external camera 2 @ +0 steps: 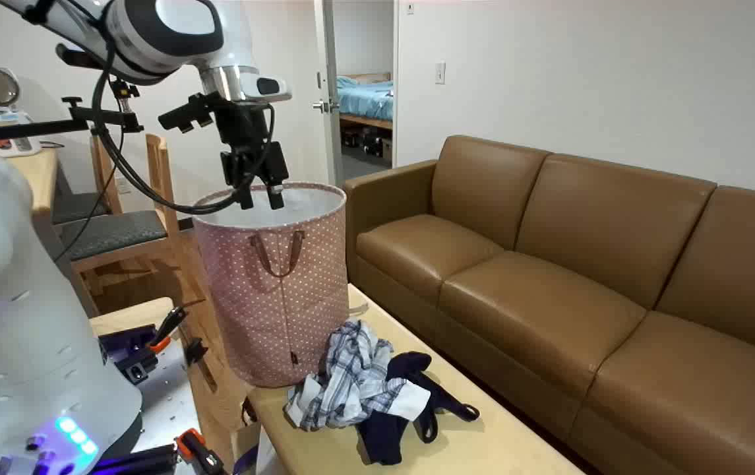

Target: Remove the blue shirt from the laundry hamper and put it on the table

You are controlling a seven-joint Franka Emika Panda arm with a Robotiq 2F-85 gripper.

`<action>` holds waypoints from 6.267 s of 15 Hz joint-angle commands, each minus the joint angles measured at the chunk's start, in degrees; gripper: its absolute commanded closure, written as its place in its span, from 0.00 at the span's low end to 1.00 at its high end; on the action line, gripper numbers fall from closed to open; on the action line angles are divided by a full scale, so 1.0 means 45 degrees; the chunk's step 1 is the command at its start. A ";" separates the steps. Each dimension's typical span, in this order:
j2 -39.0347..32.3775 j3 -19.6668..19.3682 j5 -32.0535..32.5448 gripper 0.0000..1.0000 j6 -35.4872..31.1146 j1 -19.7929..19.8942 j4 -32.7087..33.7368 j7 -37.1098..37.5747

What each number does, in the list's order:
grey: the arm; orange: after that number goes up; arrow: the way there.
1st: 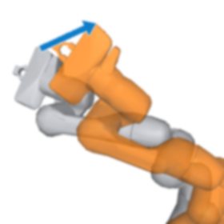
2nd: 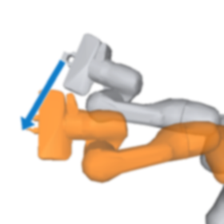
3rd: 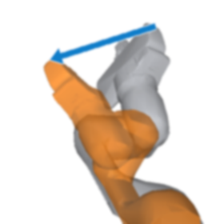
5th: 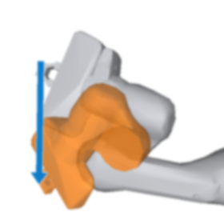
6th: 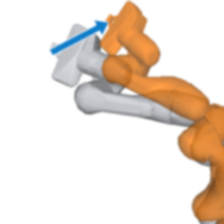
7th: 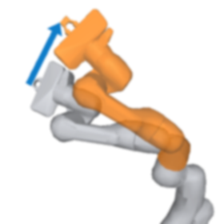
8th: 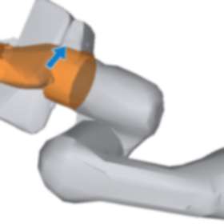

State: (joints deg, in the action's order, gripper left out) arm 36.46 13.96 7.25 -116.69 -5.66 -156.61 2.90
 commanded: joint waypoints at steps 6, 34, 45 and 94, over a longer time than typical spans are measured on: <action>-0.0864 0.0518 -0.0042 0.00 -0.0452 -0.0911 0.2267 0.0889; -1.4493 -0.1078 -0.0742 0.00 -0.6832 -0.6227 0.7870 1.0684; -1.3717 -0.1919 -0.0660 0.00 -0.9617 -0.6151 0.4605 1.1474; -0.6168 -0.3738 0.5318 0.98 -0.5070 -0.8003 0.4880 1.3263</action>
State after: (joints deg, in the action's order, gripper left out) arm 0.25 -11.66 29.74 -147.95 -48.46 -132.80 60.96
